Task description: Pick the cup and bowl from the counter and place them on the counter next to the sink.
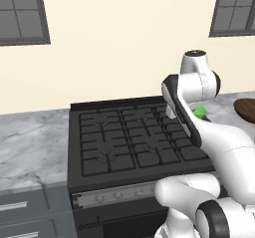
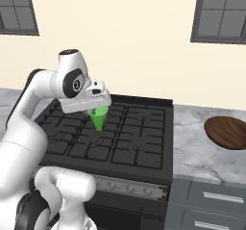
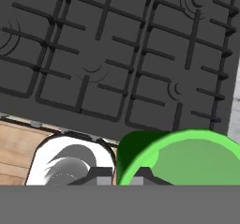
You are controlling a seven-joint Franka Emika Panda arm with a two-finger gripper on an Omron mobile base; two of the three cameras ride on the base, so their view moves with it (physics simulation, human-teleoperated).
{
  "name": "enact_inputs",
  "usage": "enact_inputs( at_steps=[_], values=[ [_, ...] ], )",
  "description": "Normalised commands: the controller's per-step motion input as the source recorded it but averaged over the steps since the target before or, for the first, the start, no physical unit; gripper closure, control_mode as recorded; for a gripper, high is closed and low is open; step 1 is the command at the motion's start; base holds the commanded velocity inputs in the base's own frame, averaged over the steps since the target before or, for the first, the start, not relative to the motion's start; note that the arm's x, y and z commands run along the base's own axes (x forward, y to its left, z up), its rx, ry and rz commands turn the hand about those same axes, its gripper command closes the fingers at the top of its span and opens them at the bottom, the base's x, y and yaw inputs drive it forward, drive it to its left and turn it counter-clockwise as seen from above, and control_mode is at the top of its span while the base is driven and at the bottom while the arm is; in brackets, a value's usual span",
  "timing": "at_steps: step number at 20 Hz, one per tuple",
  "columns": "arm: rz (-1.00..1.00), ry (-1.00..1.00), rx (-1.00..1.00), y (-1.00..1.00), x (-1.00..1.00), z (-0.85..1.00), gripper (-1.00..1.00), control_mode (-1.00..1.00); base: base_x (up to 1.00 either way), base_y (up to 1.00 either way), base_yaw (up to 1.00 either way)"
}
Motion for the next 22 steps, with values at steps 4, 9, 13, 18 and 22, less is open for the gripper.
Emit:
enact_inputs(
  at_steps=[4, 9, 13, 18, 22],
  values=[
    [-0.27, -0.04, 0.00, 0.22, 0.02, 0.00, 1.00, -1.00, 0.00, 0.00, 0.00],
    [-0.01, 0.00, 0.00, 0.02, 0.00, 0.00, 1.00, -1.00, 0.00, 0.00, 0.00],
    [0.00, 0.00, 0.00, 0.00, 0.00, 0.00, 1.00, -1.00, 0.00, 0.00, 0.00],
    [0.00, 0.00, 0.00, 0.00, 0.00, 0.00, 1.00, 1.00, -0.18, 0.01, 0.00],
    [0.00, 0.00, 0.00, 0.00, 0.00, 0.00, 1.00, 1.00, -1.00, 0.22, 0.08]
  ],
)
